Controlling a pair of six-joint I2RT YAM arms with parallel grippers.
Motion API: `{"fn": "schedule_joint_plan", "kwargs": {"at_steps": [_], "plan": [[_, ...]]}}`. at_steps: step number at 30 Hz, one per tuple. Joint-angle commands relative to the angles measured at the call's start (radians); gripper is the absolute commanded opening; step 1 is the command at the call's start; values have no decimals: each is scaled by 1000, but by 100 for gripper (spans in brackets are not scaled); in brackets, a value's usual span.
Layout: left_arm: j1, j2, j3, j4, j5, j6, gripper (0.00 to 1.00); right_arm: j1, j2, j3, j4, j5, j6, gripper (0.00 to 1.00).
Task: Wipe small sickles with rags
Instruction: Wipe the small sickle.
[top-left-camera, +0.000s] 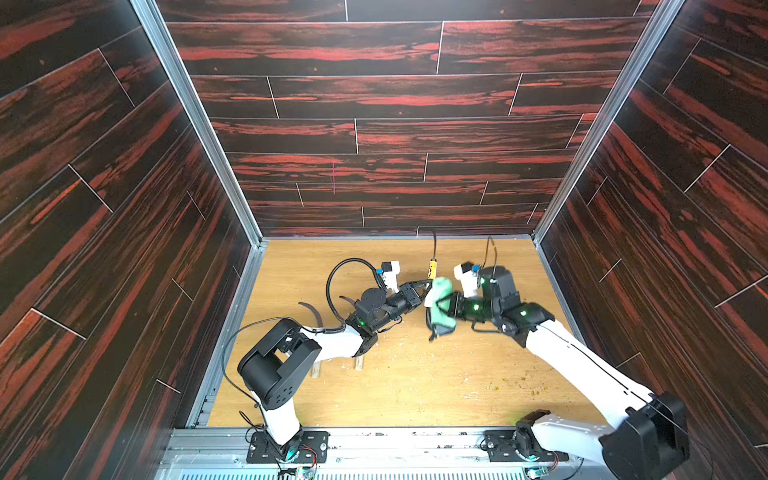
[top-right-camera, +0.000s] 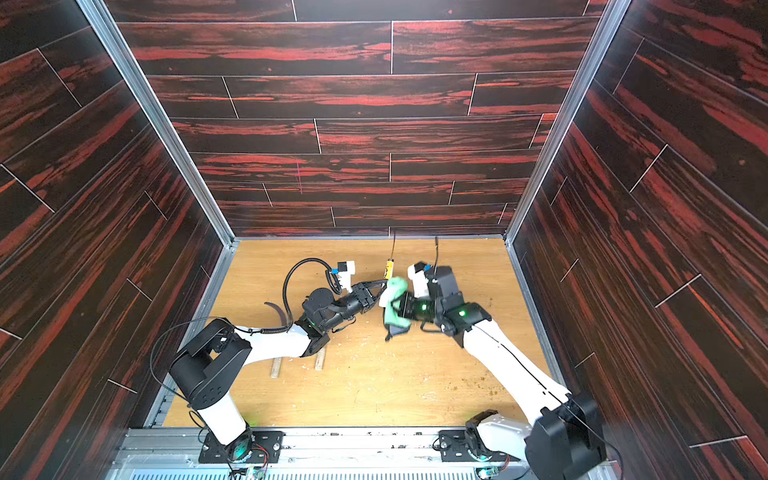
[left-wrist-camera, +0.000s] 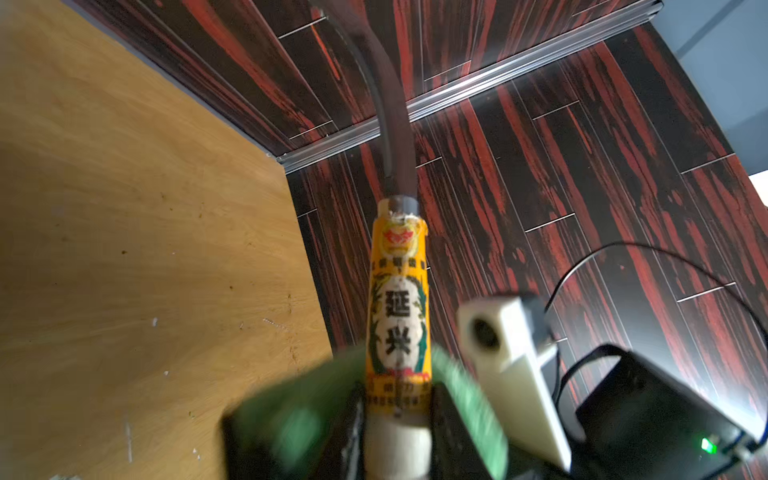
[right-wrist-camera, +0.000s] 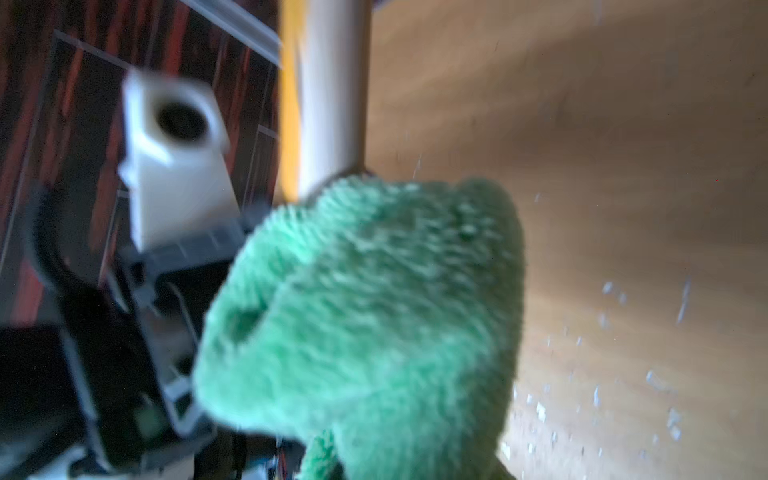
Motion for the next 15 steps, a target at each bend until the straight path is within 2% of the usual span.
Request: {"fn": "schedule_joint_plan", "kwargs": {"at_steps": [1,6,10,13,15], "plan": [[-8,-21,48,38,52,28,0,34,-69,-37,-111,-50,-7,0],[-8,-36,0,37,98,18,0,25,-139,-40,-178,58,-5,0],[-7,-73,-76,-34,113,59,0,-4,-170,-9,-238,128,-15,0],[-7,-114,-125,-100,111,95,0,-34,-119,28,-313,171,-42,0],[-8,-151,-139,-196,103,141,0,-48,-53,30,-317,149,-51,0]]}}
